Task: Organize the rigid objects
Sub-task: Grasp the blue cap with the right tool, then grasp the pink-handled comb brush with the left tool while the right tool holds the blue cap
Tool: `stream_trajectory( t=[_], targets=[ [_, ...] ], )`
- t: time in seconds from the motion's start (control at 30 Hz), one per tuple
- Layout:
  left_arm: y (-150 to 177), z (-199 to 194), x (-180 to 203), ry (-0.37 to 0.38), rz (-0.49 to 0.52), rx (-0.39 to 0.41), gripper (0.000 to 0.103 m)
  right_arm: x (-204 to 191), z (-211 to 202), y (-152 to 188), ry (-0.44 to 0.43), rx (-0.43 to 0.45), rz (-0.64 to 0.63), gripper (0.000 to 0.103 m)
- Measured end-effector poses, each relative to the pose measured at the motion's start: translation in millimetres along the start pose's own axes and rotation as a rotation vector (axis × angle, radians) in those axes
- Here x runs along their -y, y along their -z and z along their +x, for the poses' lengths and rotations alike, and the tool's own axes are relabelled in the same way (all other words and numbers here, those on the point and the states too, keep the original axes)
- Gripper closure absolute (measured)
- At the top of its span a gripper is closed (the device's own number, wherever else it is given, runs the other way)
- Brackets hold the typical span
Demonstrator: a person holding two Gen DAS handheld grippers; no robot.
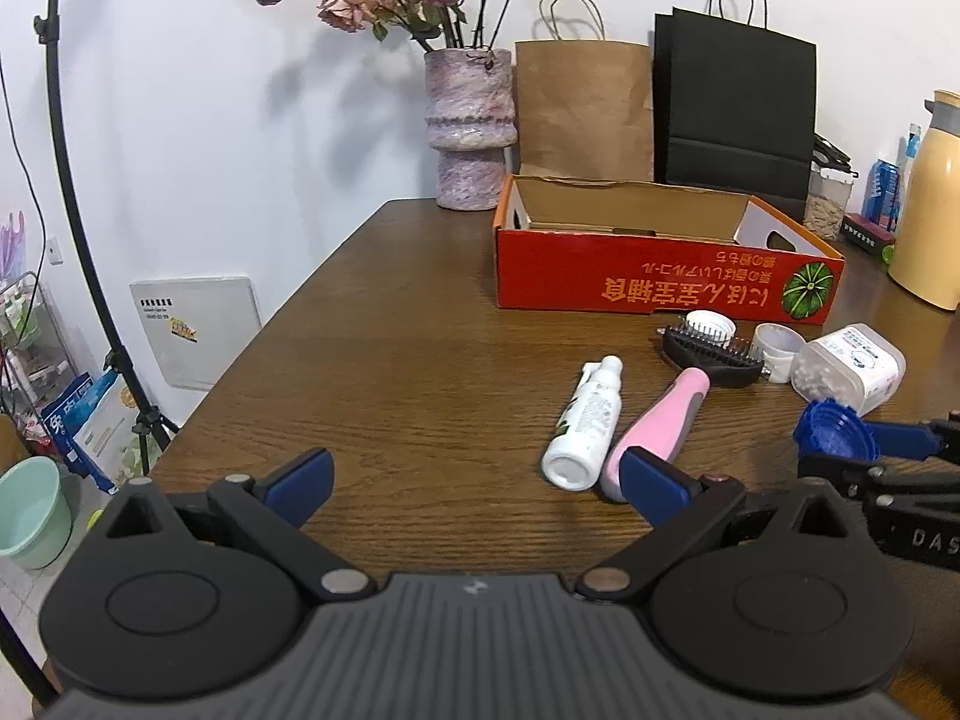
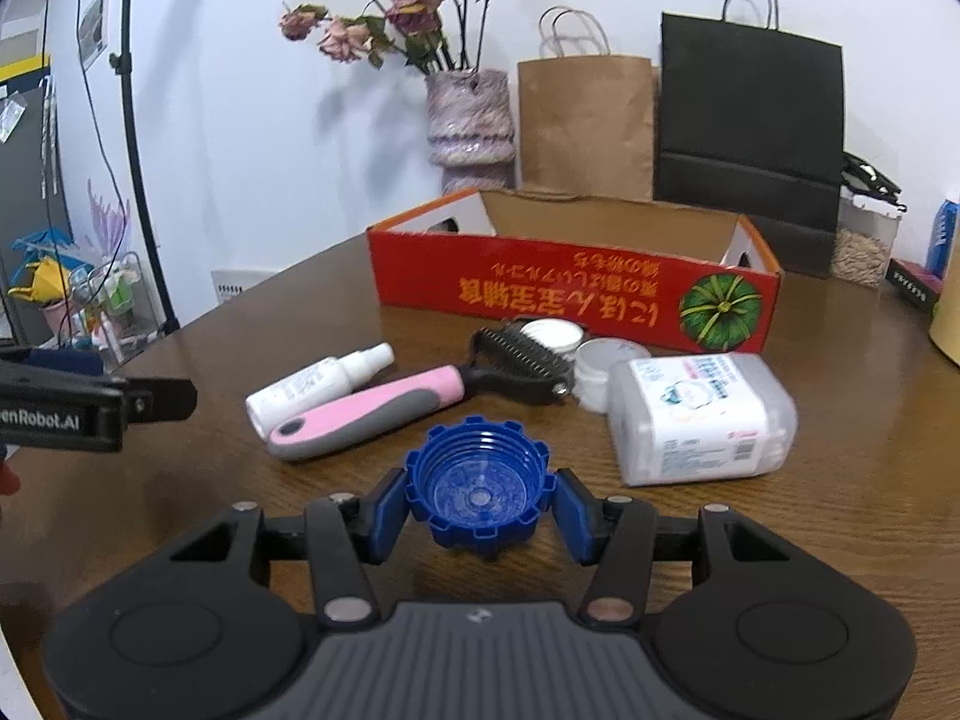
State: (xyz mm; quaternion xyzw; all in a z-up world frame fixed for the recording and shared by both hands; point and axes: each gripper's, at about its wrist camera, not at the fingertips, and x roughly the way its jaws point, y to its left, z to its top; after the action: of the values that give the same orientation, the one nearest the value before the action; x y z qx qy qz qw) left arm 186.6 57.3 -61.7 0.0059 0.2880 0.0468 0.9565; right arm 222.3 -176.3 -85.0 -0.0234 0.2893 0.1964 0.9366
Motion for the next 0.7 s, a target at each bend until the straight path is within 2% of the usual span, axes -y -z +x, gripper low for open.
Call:
stream_trajectory(
  t=[0.4,0.7],
  targets=[
    [-19.0,13.4,40.0,0.030,0.092,0.032,0.000,34.8,-14.3,-12.2,0.065,0.076,0.023,0.052],
    [-34.3,37.3,78.3,0.047,0.178,0.036,0.000,67.5,-12.5,-23.8,0.108,0.103,0.032,0.052]
  ],
)
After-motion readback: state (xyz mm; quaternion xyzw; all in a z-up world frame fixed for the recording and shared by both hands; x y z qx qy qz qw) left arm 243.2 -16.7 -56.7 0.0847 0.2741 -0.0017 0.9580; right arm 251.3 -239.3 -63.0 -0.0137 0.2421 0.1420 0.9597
